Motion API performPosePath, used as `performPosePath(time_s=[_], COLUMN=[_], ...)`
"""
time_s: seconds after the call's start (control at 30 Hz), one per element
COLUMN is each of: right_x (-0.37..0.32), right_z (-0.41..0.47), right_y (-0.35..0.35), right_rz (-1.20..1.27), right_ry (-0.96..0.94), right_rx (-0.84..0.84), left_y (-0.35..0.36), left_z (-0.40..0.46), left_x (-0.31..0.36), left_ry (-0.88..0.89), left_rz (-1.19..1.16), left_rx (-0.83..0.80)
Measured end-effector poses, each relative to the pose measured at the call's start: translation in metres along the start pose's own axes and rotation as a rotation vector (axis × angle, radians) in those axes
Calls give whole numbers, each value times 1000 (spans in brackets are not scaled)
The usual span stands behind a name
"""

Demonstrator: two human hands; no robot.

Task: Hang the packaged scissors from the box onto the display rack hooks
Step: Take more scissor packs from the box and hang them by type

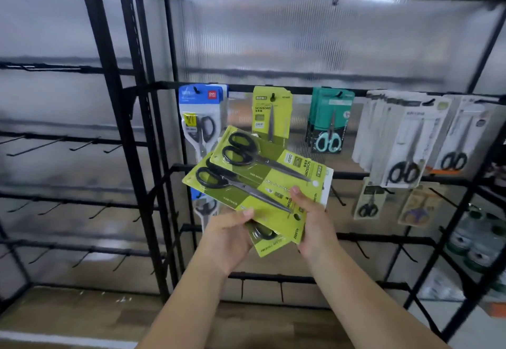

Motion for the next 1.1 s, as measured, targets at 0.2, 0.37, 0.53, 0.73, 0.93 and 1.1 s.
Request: performPosePath(time_s=[0.2,0.37,0.53,0.73,0.93,1.1], right_x=[16,13,3,14,22,22], right_z=[11,22,27,43,62,77], right_y=[18,10,1,-8,-31,-53], right_rz=[-173,-284,-225,-96,33,-12], right_ry=[8,-185,-389,-277,-181,-138], right_rx=[-213,-82,85,102,150,159], left_y=[-52,-77,-90,-113,-151,-185], left_z=[15,20,27,22,-8,-50], left_x=[-15,-12,-18,-26,-39,-40], left_ry=[-133,-78,-76,-69,-99,-107], left_rz=[-54,35,-51,12,-41,95], left_rx=[349,386,469,539,700,899])
Point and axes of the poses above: each hand's wrist, its own z-axis towards the middle knuckle, its own y-axis out of the palm, x = y × z, the point moved 6 cm from there along z, towards the middle knuckle, and after that the axes turned 3 degrees about -y, right-handed, at the moved point
